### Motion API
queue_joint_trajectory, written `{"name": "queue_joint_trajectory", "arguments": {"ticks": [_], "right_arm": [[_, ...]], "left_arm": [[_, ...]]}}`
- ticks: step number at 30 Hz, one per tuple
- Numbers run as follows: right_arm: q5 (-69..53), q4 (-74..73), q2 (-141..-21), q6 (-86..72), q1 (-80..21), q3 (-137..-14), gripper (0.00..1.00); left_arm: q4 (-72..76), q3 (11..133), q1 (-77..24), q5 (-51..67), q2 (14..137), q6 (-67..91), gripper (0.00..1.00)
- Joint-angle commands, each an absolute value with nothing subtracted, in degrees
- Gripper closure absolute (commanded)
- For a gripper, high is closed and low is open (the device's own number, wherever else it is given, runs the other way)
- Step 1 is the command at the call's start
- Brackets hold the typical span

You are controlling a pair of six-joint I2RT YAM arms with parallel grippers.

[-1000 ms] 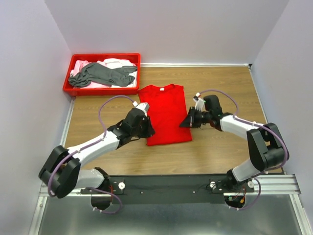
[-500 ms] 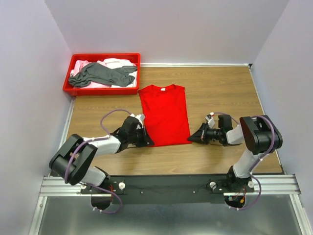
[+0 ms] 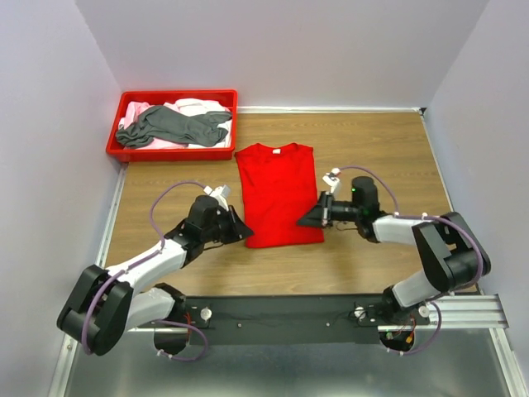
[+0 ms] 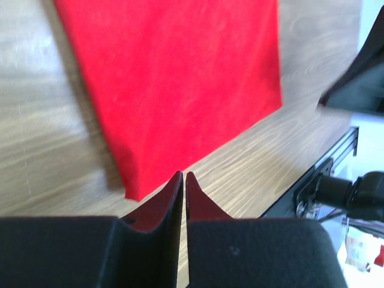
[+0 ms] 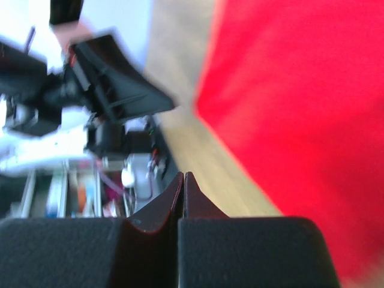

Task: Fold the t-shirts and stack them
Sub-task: Fold the tshirt

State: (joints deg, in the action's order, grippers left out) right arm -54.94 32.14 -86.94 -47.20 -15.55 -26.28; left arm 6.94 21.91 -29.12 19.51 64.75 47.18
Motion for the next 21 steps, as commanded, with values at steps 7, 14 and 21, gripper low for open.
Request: {"name": "queue_joint_trajectory", "arguments": {"ticks": [7, 14, 21], "right_arm": [[-49.23, 46.93, -107.21, -55.72, -30.06, -32.43, 0.93], [-48.6, 47.37, -114.61, -55.9, -30.06, -30.5, 0.96], [-49.39, 44.48, -103.72, -55.99, -26.91, -31.46, 0.96]], "left_arm": [[-1.3, 24.87, -28.65, 12.67, 59.17, 47.46, 0.88], [-4.83, 24.96, -28.74, 10.11, 55.28, 46.14, 0.87], [-2.29, 27.16, -28.74, 11.69, 58.53, 44.91, 0.87]]}}
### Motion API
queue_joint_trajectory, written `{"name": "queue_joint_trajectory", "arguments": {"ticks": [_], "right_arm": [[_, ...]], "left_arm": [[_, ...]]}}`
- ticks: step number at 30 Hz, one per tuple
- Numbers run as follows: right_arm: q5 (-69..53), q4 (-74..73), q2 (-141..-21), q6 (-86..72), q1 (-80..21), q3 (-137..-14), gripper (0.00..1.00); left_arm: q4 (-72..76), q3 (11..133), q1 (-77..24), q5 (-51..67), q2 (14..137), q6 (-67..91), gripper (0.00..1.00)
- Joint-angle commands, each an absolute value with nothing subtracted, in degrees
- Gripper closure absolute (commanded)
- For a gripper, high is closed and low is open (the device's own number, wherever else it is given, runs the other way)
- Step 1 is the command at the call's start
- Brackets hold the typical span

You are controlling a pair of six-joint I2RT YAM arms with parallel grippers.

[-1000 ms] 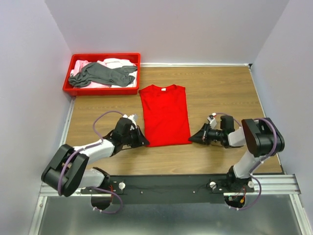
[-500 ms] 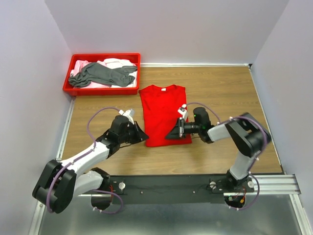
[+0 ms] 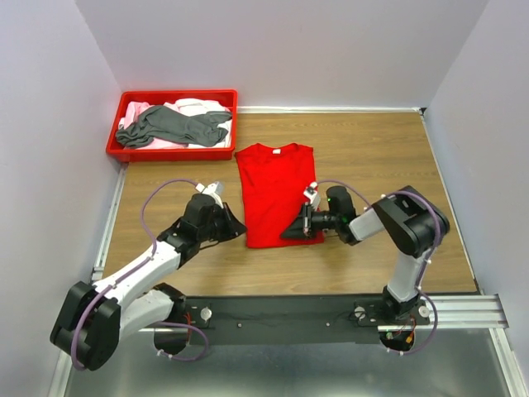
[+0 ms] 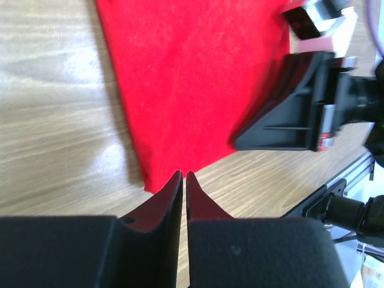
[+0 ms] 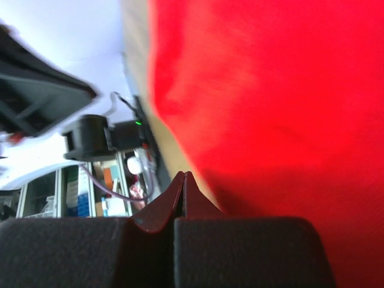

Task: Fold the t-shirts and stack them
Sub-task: Fold the tshirt

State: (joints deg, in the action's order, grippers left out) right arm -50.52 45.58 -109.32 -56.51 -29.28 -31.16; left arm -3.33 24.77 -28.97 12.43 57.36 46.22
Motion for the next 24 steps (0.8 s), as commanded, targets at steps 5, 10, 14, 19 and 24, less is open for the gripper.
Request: {"name": "queue_joint_trajectory", "arguments": {"ticks": [5, 10, 14, 19, 24], "right_arm": [[-49.74, 37.97, -102.56, -52.03, -17.87, -36.63, 0.94], [-50.1, 37.79, -109.41, -52.12, -14.33, -44.11, 0.94], [-47.82, 37.35, -114.95, -52.47, -13.28, -48.86, 0.94], [-42.12, 37.35, -118.3, -53.26, -9.77, -47.56, 0.95], [-36.75, 36.13, -115.67, -53.7, -7.91, -44.13, 0.95]], "left_arm": [[3.68, 31.1, -28.39, 8.62, 65.55, 45.88, 0.87], [10.02, 36.99, -25.41, 10.11, 77.94, 44.83, 0.87], [11.51, 42.17, -22.59, 11.42, 86.38, 43.33, 0.87], [14.32, 44.55, -19.96, 15.55, 99.11, 42.54, 0.87], [15.03, 45.88, -19.69, 18.1, 105.2, 43.5, 0.87]]}}
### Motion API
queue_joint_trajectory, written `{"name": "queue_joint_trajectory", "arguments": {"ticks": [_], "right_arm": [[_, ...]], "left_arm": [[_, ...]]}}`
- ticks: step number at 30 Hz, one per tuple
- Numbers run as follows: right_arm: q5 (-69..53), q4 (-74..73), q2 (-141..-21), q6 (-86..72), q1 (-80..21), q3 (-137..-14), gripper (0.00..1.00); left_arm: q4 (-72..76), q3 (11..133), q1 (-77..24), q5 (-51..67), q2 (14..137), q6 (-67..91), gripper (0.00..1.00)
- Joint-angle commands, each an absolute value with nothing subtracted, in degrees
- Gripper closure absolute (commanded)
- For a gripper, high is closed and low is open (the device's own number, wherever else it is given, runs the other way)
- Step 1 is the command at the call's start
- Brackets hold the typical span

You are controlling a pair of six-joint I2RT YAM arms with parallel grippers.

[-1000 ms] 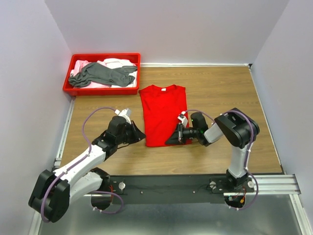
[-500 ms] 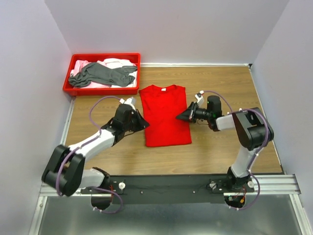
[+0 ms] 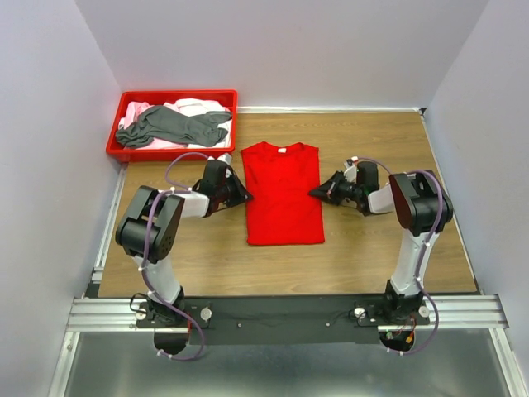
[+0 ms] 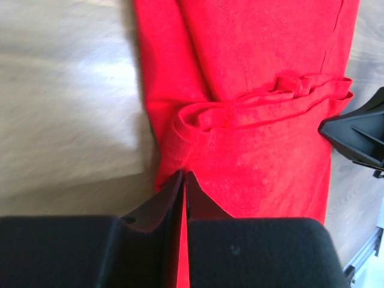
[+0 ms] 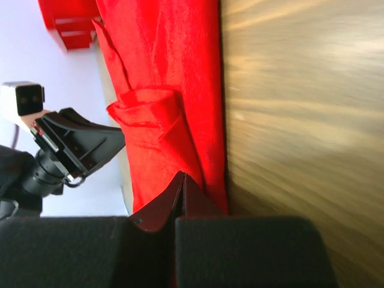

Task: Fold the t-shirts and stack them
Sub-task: Fold the tshirt

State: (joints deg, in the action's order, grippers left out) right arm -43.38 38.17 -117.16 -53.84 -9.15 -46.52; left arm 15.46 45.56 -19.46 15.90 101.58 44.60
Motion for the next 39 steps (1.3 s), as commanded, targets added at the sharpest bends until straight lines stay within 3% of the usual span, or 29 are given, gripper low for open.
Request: {"name": "queue_joint_trajectory", "arguments": {"ticks": [1, 6, 8, 10, 12, 15, 16, 19, 21, 26, 39], "right_arm": [[-35.35, 35.6, -115.23, -53.01, -7.74, -43.95, 0.95], [-34.01, 29.89, -113.91, -49.93, -7.47, -44.65, 0.95], [-33.75, 26.22, -110.32, -47.38, -7.38, -44.82, 0.92], [-32.79, 20.86, -106.28, -41.88, -7.64, -46.22, 0.89], [-28.84, 10.23, -99.52, -37.46, -8.7, -47.46, 0.82], [-24.01, -1.81, -91.95, -32.53, -10.98, -47.9, 0.68], [-22.17, -5.59, -90.72, -30.43, -11.94, -48.25, 0.59], [-10.59, -20.87, -85.88, -28.57, -17.99, -48.17, 0.43], [-7.4, -24.68, -82.9, -29.78, -20.64, -47.12, 0.38], [-2.73, -30.84, -79.37, -33.66, -27.58, -44.3, 0.37], [1.84, -31.47, -83.49, -37.53, -31.2, -43.42, 0.44]], "left_arm": [[15.12, 45.79, -19.69, 17.93, 105.03, 43.59, 0.87], [11.7, 45.7, -19.34, 15.03, 101.0, 41.75, 0.86], [9.94, 45.97, -19.34, 13.72, 97.48, 40.96, 0.82], [6.87, 45.88, -19.42, 12.58, 92.67, 39.82, 0.72], [3.28, 45.36, -20.04, 10.12, 88.96, 38.68, 0.59], [-3.83, 45.18, -22.49, 6.34, 82.19, 37.09, 0.51], [-5.96, 45.18, -23.46, 5.72, 79.65, 36.65, 0.45], [-13.59, 45.0, -28.55, 0.46, 75.26, 36.38, 0.38], [-19.3, 44.91, -33.21, -3.94, 72.96, 37.7, 0.29], [-24.43, 43.07, -38.4, -7.64, 69.0, 40.51, 0.2], [-23.91, 40.61, -40.95, -7.82, 68.73, 42.54, 0.25]]}}
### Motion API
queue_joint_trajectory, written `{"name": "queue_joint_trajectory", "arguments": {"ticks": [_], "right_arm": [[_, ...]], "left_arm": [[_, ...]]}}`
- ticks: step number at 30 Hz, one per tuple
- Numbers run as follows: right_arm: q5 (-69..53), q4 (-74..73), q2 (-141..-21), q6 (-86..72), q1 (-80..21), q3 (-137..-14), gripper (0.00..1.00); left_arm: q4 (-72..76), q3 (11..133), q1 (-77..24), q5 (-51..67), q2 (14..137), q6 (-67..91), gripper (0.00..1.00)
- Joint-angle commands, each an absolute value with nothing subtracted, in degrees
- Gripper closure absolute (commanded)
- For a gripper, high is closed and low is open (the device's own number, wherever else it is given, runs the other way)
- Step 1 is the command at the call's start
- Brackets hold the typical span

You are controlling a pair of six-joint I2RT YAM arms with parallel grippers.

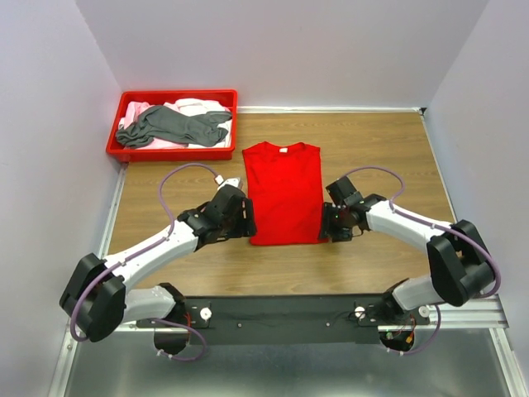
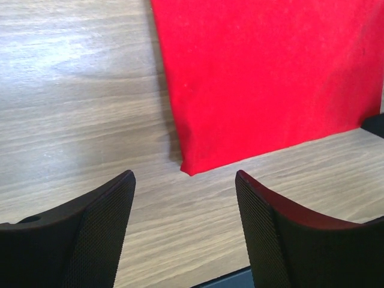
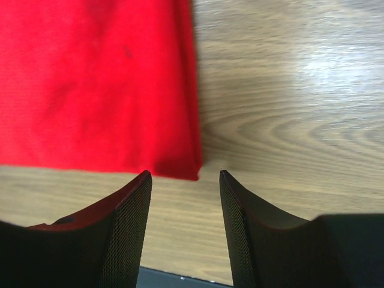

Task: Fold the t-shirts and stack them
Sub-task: Fold the tshirt

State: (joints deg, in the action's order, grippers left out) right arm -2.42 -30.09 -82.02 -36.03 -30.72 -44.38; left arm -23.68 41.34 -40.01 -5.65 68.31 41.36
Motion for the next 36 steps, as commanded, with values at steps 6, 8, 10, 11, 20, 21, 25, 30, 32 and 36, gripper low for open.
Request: {"name": "queue_joint_trajectory", "arguments": {"ticks": [6, 8, 10, 11, 20, 21, 25, 30, 32, 36], "right_arm": [[1.23, -27.43, -85.78, -38.23, -31.2, -41.05, 0.55], [1.49, -26.46, -86.22, -38.49, -31.2, -40.61, 0.58], [1.93, -26.28, -86.83, -38.32, -31.2, -40.08, 0.6], [2.28, -26.28, -87.01, -37.97, -31.2, -39.99, 0.61], [3.78, -27.42, -89.21, -37.18, -31.55, -37.88, 0.82], [4.04, -27.42, -89.21, -37.18, -31.64, -37.79, 0.84], [5.1, -28.12, -88.42, -36.83, -32.25, -38.23, 0.97], [5.71, -28.21, -88.42, -35.95, -33.48, -38.93, 0.98], [5.36, -28.04, -88.5, -35.51, -33.84, -39.02, 0.98], [5.89, -27.86, -88.24, -34.63, -34.19, -39.11, 0.98]], "left_arm": [[-23.03, 40.52, -41.22, -7.65, 70.05, 42.36, 0.27], [-22.94, 40.6, -41.4, -7.82, 70.22, 42.28, 0.27], [-22.94, 40.61, -41.57, -7.91, 70.4, 42.28, 0.27], [-23.03, 40.61, -41.49, -7.91, 70.57, 42.19, 0.27], [-23.9, 41.04, -42.01, -7.65, 72.42, 42.54, 0.27], [-24.43, 41.31, -42.1, -7.56, 72.77, 42.54, 0.27], [-26.1, 42.8, -42.63, -7.65, 74.79, 42.8, 0.27], [-27.94, 45.87, -43.5, -8.08, 77.86, 43.33, 0.33], [-28.83, 47.1, -44.47, -8.52, 79.45, 44.21, 0.37], [-30.67, 49.56, -45.53, -9.49, 83.22, 45.17, 0.42]]}}
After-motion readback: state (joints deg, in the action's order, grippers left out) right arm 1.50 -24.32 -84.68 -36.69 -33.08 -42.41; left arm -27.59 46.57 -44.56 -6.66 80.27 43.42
